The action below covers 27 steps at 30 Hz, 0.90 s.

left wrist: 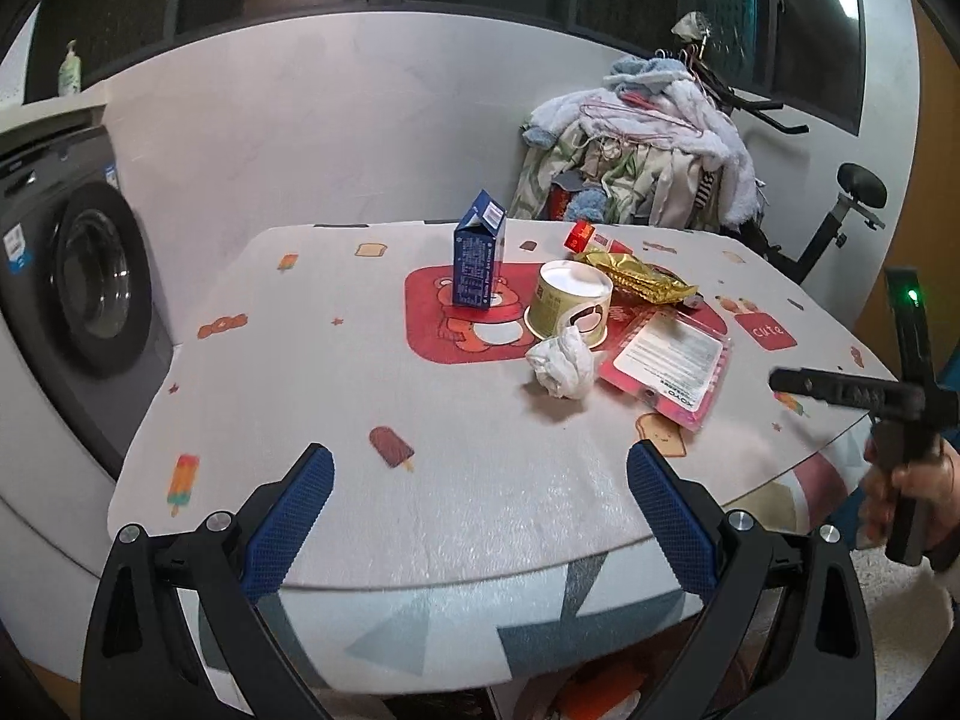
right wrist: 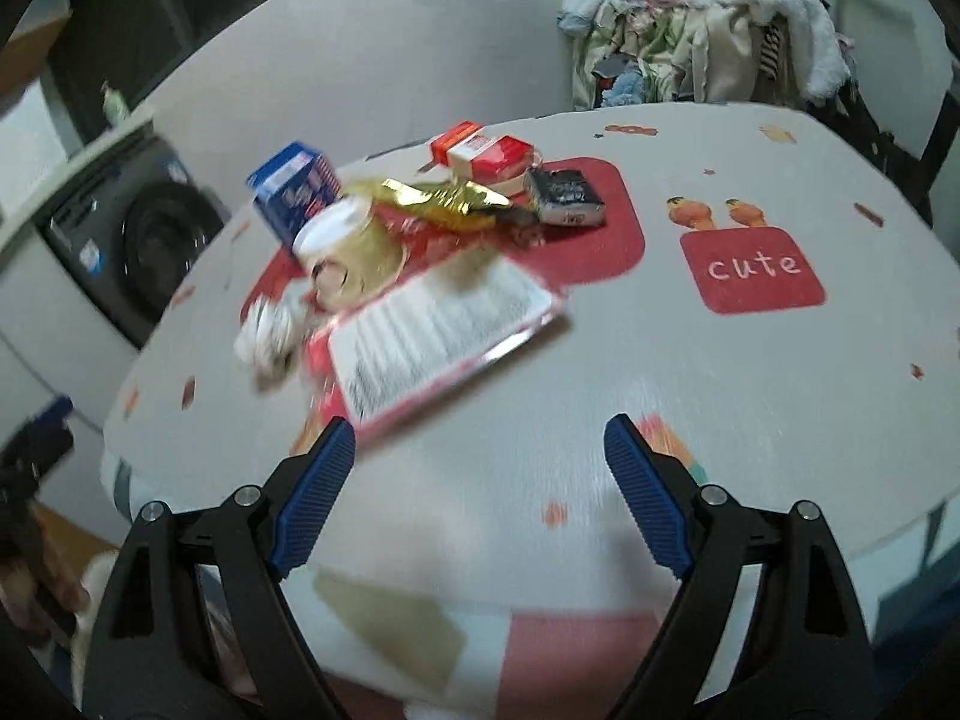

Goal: Collect trash
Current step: 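Grasp the clear printed plastic bag with the right tool while the left tool grasps the white tissue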

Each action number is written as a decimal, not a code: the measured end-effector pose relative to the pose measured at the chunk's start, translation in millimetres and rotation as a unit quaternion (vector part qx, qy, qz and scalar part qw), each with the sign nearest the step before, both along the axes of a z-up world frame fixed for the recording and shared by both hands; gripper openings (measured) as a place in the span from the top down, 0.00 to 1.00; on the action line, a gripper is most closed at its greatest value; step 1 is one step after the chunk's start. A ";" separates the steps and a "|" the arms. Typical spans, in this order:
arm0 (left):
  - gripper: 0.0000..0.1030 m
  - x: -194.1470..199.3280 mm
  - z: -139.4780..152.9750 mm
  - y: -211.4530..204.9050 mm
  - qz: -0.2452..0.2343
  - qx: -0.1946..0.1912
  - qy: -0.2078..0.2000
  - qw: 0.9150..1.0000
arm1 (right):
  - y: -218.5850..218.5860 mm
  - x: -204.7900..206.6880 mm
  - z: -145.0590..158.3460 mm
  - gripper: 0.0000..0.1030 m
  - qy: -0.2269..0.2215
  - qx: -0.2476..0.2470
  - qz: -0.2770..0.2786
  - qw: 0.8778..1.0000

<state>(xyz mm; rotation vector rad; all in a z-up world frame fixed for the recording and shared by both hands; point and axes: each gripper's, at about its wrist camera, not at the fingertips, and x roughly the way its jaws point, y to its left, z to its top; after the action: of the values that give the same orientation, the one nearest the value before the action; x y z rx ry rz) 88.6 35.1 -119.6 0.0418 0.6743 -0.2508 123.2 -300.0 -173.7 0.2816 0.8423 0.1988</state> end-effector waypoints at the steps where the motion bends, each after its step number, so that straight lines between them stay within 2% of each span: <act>1: 0.07 2.7 0.7 -1.5 -0.002 -0.001 -0.001 1.000 | -1.8 5.5 -0.4 0.20 0.002 0.009 -0.002 1.000; 4: 0.07 12.8 -1.8 -8.8 -0.007 -0.004 -0.003 1.000 | -6.0 26.0 -2.2 0.25 0.010 0.021 -0.013 1.000; 13: 0.07 36.5 -23.4 -18.1 -0.005 -0.031 0.029 0.999 | -16.1 77.1 -28.3 0.48 0.054 0.069 -0.067 0.994; 16: 0.07 42.2 -27.6 -18.4 -0.004 -0.033 0.034 0.999 | -18.5 86.6 -32.6 0.62 0.055 0.080 -0.090 0.991; 17: 0.07 43.3 -28.8 -18.8 -0.004 -0.034 0.036 0.999 | -18.3 89.7 -33.8 0.75 0.057 0.077 -0.099 0.990; 18: 0.09 45.6 -29.8 -18.8 -0.004 -0.036 0.038 0.999 | -19.1 91.1 -34.6 0.78 0.058 0.079 -0.105 0.990; 21: 0.14 51.7 -31.8 -21.0 -0.007 -0.039 0.044 0.998 | -25.4 87.7 -30.1 0.85 0.042 0.107 -0.112 0.987; 27: 0.22 73.6 -37.6 -27.7 -0.015 -0.056 0.064 0.996 | -32.4 62.2 13.7 0.87 -0.035 0.065 -0.104 0.992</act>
<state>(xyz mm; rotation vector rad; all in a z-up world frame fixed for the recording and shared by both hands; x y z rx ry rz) 162.3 7.4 -157.2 -0.0728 0.7869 -0.3216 185.4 -332.4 -160.0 0.4803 0.7252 0.0678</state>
